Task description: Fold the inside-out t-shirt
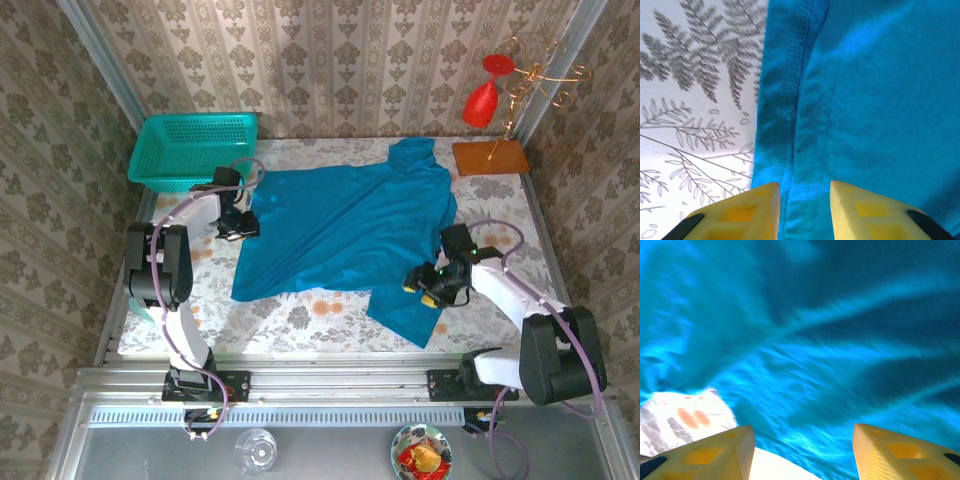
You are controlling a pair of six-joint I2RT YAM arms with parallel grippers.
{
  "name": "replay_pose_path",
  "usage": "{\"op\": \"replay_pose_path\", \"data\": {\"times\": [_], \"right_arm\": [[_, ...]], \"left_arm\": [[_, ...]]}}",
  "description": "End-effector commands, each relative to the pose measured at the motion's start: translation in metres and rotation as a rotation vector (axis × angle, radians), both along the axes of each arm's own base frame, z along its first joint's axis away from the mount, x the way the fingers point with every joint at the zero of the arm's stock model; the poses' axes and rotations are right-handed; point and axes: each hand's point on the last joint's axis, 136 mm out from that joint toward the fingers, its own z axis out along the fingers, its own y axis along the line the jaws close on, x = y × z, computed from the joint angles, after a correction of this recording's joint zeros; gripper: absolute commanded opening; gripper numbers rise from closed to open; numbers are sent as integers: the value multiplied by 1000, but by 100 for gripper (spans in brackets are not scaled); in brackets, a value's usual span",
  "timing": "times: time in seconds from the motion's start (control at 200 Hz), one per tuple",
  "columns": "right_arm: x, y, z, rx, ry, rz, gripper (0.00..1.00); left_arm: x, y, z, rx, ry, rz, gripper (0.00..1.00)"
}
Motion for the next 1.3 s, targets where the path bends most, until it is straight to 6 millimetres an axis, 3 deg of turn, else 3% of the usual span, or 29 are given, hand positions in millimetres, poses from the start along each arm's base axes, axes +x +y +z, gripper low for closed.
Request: {"op": "replay_pose_path", "data": {"times": [0.0, 0.21, 0.385, 0.52, 0.75, 1.045, 1.29], "right_arm": [[-13, -4, -15, -18, 31, -55, 57], [-21, -13, -29, -75, 81, -79, 59], [-21, -17, -35, -103, 99, -86, 59], [-21, -18, -35, -111, 107, -97, 59], [-24, -21, -34, -131, 116, -113, 59], [-24, -21, -31, -130, 107, -112, 59], [-23, -20, -33, -128, 112, -114, 59]], "left_arm": [[-24, -10, 1, -68, 64, -44, 36], [-57, -2, -18, -43, 131, -26, 42], [-68, 0, -31, -45, 160, -16, 45], [-69, -10, -30, -100, 158, -19, 38], [-67, -9, -16, -103, 117, -17, 26], [-65, -12, -3, -107, 89, -29, 32], [-66, -17, -13, -103, 110, -53, 23]]}}
